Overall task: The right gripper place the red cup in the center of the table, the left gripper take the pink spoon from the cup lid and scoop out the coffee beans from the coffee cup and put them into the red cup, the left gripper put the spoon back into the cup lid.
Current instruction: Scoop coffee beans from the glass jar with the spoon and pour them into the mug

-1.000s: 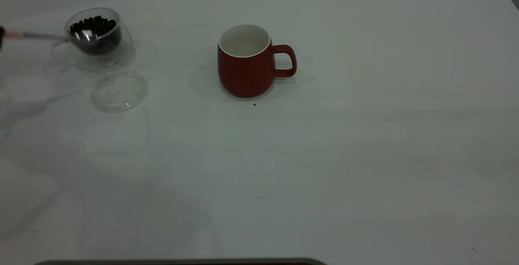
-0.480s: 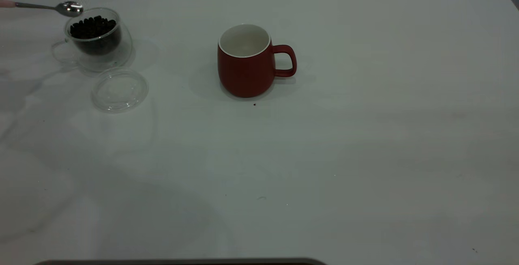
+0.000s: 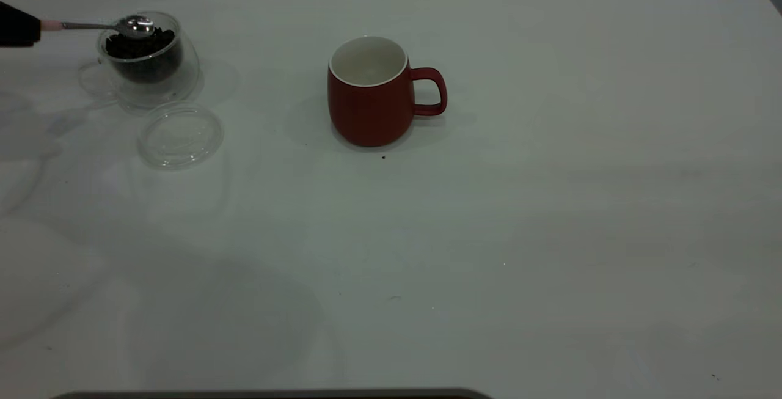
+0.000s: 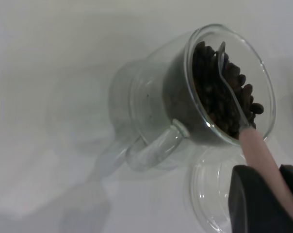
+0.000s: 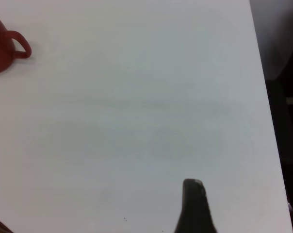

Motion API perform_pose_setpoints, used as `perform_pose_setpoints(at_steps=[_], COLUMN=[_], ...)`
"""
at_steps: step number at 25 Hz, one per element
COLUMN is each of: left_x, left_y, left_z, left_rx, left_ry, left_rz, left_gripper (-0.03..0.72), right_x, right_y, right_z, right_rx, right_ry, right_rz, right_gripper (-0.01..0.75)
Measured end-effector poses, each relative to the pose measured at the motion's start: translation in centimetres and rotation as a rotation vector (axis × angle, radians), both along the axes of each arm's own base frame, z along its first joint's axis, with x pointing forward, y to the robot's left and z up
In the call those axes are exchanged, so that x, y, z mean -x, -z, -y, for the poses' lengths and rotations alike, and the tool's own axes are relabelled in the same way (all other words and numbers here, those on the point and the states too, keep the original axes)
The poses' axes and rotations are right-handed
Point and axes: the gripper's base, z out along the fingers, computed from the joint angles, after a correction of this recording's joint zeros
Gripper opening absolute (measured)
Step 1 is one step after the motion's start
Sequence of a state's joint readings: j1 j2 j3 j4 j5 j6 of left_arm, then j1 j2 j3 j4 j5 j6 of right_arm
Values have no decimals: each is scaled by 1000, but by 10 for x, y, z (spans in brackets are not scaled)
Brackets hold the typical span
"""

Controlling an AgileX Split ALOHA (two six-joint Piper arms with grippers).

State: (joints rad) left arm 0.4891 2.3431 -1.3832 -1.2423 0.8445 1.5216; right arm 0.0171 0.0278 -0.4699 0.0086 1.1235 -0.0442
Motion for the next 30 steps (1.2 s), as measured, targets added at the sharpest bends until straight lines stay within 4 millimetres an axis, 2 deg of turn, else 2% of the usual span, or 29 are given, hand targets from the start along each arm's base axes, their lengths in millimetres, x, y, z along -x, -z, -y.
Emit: perform_pose_setpoints(at_steps=[23, 30], left_x=[6, 6], left_y=[2, 21], left_z=[4, 8], left_rx=[129, 241], left_ry=[-72, -126], left_rz=[-191, -236], left_gripper=[121, 121], right_x=[0, 0], right_y=[0, 0], right_z=[0, 0], right_rx=[0, 0], right_ry=[0, 0], right_rz=[0, 0], right_gripper=[579, 579])
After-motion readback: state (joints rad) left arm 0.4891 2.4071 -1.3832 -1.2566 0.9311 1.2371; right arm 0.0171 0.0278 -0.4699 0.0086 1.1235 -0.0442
